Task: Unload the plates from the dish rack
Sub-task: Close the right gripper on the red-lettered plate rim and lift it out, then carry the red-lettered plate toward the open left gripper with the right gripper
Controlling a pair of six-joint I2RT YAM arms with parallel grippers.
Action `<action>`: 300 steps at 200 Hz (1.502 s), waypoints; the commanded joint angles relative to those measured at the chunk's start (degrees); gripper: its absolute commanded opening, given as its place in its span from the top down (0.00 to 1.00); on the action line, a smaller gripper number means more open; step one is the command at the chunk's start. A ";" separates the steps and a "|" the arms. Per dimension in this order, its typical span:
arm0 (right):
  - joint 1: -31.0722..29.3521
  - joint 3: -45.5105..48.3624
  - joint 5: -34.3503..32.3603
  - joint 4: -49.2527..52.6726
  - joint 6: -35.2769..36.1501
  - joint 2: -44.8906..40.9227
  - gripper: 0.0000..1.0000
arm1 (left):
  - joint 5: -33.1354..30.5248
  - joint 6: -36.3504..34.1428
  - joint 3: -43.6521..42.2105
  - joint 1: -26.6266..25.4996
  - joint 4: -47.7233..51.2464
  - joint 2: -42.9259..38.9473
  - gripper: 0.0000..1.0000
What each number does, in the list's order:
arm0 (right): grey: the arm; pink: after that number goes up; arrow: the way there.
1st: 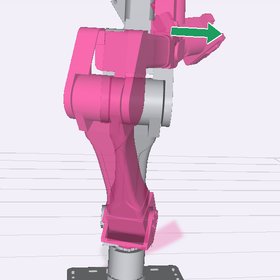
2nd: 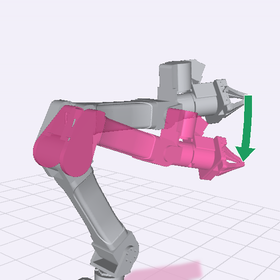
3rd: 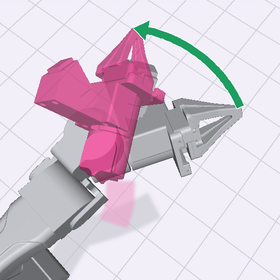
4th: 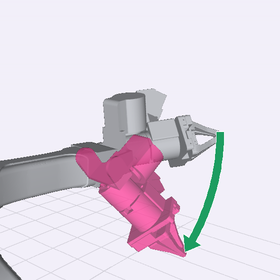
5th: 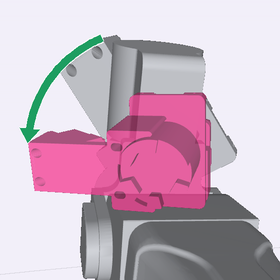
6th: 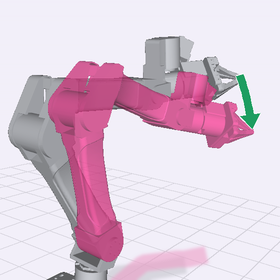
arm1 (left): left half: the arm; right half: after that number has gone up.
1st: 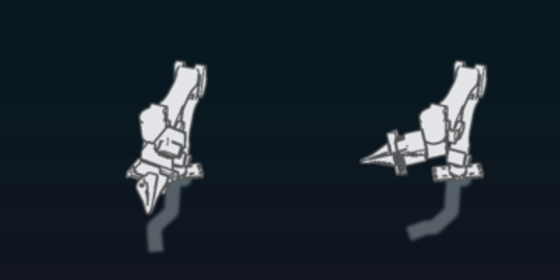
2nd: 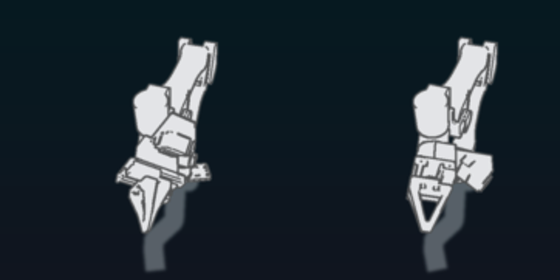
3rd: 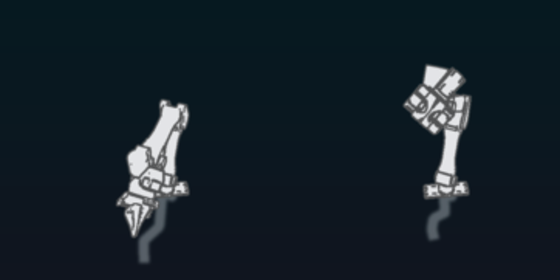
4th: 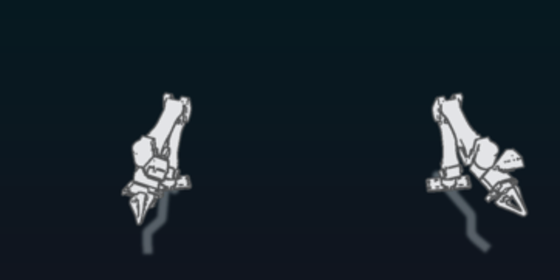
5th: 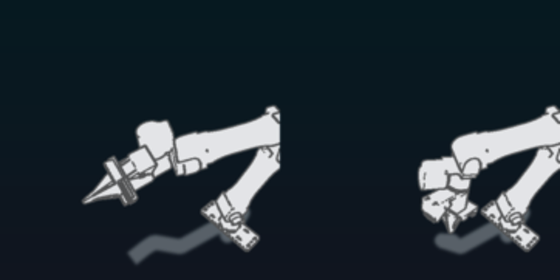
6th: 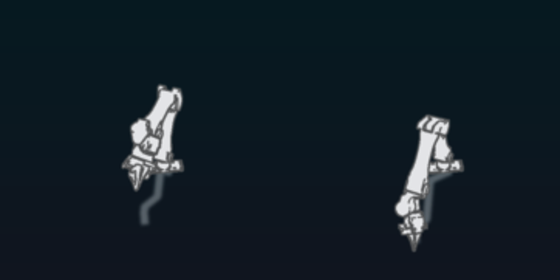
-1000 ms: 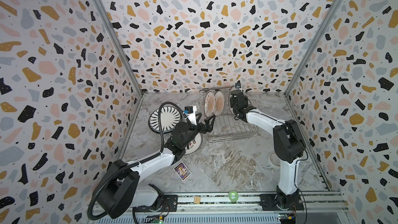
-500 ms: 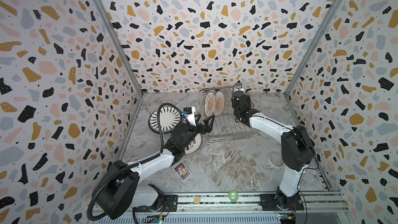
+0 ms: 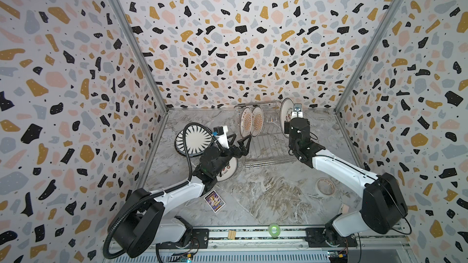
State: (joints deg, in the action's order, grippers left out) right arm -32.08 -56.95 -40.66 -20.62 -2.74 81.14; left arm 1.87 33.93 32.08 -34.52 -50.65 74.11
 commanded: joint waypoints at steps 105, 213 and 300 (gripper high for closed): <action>10.59 13.49 45.82 -14.13 -17.86 -14.12 0.98 | 0.24 -2.99 -7.74 -0.11 -5.82 -9.36 0.01; 13.21 15.59 76.81 -28.03 -26.22 -12.06 0.98 | 14.18 1.70 -6.58 -0.01 -13.20 -5.14 0.00; 13.16 16.25 84.53 -34.73 -28.46 -9.91 0.98 | 16.44 3.90 -7.98 -0.28 -19.75 -2.71 0.45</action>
State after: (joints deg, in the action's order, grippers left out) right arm -18.96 -40.10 41.69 -50.09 -30.00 71.57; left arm 17.52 37.76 24.14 -34.57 -65.73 72.97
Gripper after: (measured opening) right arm 0.104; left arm 0.626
